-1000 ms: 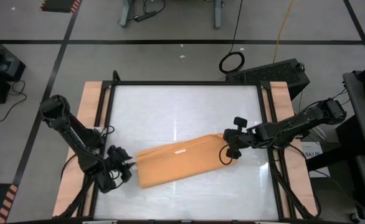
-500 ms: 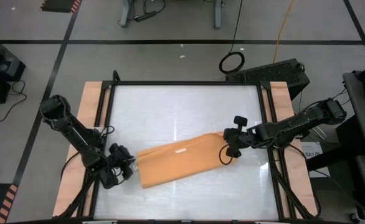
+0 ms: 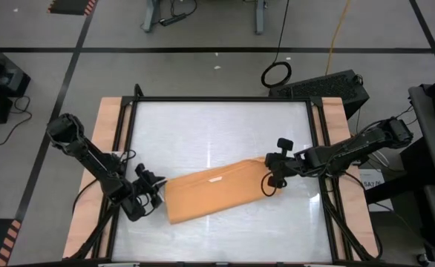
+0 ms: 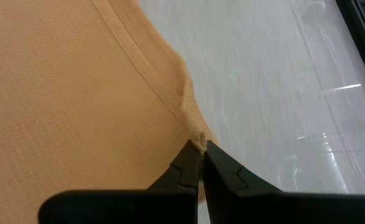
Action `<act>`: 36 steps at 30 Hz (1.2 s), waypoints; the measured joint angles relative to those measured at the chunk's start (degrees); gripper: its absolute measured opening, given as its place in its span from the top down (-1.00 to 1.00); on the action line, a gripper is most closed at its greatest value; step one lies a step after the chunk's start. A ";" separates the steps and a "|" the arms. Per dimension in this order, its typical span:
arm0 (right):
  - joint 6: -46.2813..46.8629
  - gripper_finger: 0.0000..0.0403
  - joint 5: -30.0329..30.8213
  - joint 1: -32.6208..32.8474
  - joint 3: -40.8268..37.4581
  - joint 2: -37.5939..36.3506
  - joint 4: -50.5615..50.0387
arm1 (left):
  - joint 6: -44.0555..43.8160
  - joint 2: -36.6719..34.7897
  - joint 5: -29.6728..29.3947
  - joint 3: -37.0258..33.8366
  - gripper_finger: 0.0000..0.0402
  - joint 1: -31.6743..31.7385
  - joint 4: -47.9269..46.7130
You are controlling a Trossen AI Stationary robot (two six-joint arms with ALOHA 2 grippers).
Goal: Roll towel
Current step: Roll the yellow towel
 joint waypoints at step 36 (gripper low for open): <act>-4.57 1.00 7.35 -6.55 1.70 -0.02 -2.98 | -0.67 11.96 1.89 0.99 0.63 0.45 13.15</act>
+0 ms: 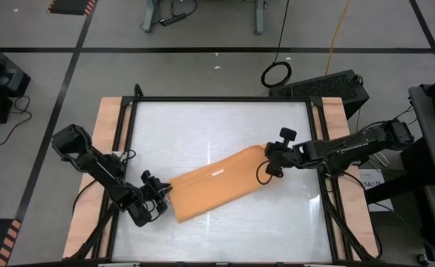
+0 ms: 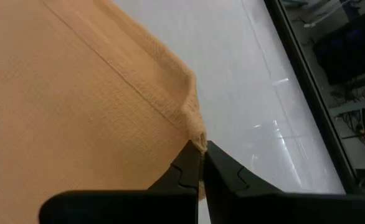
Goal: Roll towel
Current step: Roll the yellow towel
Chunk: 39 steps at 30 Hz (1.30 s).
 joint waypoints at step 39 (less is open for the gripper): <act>6.07 1.00 -13.25 -2.51 0.00 0.02 4.16 | 19.69 -4.96 15.98 4.55 0.63 3.65 -20.31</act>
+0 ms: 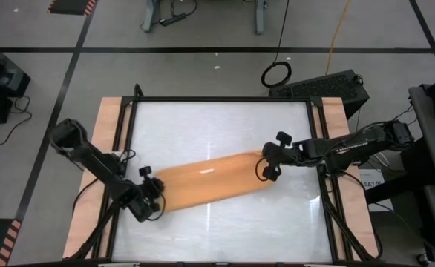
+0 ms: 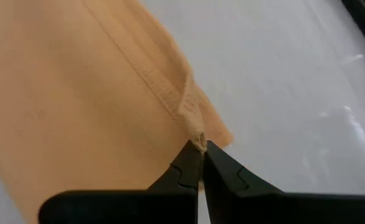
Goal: Roll towel
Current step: Roll the yellow towel
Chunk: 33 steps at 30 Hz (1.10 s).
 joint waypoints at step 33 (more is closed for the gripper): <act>0.00 0.87 3.17 -3.47 -0.61 0.00 4.77 | 11.74 -6.69 1.59 -4.76 0.63 2.76 11.66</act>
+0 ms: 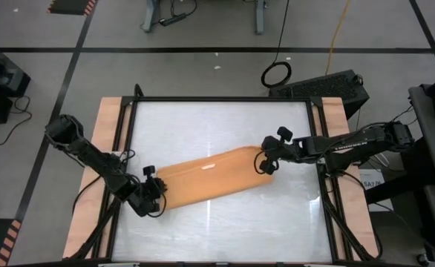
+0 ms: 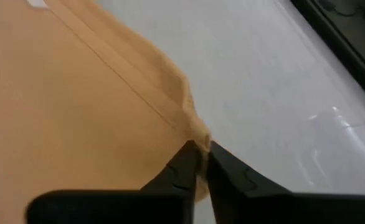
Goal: Roll towel
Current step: Roll the yellow towel
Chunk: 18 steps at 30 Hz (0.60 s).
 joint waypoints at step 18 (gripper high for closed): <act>-1.32 0.17 -7.00 3.93 -1.49 -2.26 9.99 | 0.14 0.00 0.09 0.02 0.63 -0.02 -0.23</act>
